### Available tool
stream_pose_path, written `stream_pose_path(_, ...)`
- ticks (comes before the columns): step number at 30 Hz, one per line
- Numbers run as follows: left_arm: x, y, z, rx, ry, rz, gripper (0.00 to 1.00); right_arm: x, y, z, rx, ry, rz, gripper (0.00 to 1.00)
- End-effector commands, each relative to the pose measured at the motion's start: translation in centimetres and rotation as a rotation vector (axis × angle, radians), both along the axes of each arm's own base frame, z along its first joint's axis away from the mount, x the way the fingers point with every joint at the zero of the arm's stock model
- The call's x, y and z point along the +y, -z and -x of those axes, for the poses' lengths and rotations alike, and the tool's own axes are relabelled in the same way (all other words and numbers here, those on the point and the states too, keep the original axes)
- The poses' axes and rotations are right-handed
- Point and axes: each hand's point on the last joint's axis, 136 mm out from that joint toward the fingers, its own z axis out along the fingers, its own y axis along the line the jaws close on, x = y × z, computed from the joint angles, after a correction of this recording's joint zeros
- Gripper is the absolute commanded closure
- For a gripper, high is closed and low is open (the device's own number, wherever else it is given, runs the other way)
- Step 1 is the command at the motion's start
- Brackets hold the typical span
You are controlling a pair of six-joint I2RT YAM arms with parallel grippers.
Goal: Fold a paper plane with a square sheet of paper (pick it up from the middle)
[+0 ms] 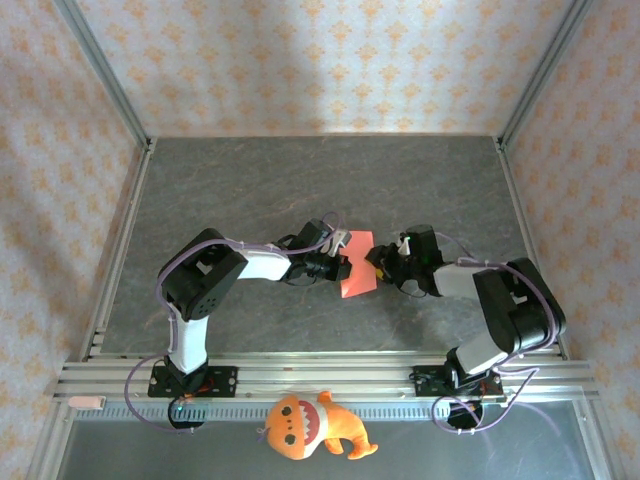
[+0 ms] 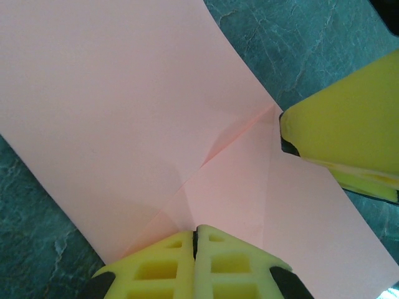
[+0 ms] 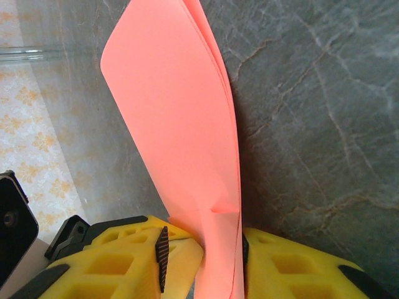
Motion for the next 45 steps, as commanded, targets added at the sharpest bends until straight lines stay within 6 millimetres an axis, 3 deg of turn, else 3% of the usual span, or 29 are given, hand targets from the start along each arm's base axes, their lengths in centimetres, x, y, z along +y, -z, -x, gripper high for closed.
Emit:
stream_pose_path(1,1.8,3.1,2.7,0.12,0.0,-0.077,1.0,0.1,-0.4,-0.6,-0.057,-0.015,-0.015,0.66)
stream_pose_path(14,1.6,2.4,2.5,0.12,0.004,-0.048,1.0,0.1,0.6,-0.3,-0.08,-0.046,-0.024,0.76)
stream_pose_path(19,1.4,1.9,2.3,0.121,0.003,-0.02,1.0,0.2,0.1,-0.7,-0.107,-0.051,-0.029,0.86)
stream_pose_path(23,0.8,0.7,2.3,0.128,-0.01,0.056,1.0,0.0,-1.1,-1.2,-0.154,-0.041,-0.019,0.89)
stream_pose_path(27,0.5,-2.4,1.7,0.097,-0.034,0.138,1.0,-0.2,-2.5,-1.6,-0.2,-0.042,0.004,0.92)
stream_pose_path(31,1.0,-5.8,1.0,0.034,-0.072,0.198,0.91,-1.4,-4.0,-2.2,-0.246,-0.025,0.108,0.93)
stream_pose_path(33,2.1,-7.5,0.2,-0.023,-0.13,0.202,0.86,-2.5,-4.7,-2.5,-0.269,-0.006,0.222,0.93)
stream_pose_path(37,6.4,-10.1,-1.8,-0.121,-0.326,0.18,0.83,-5.5,-7.0,-3.3,-0.34,0.041,0.626,0.94)
stream_pose_path(45,16.3,-10.7,-2.9,-0.147,-0.69,0.17,0.83,-9.2,-10.5,-3.9,-0.353,0.065,1.295,0.96)
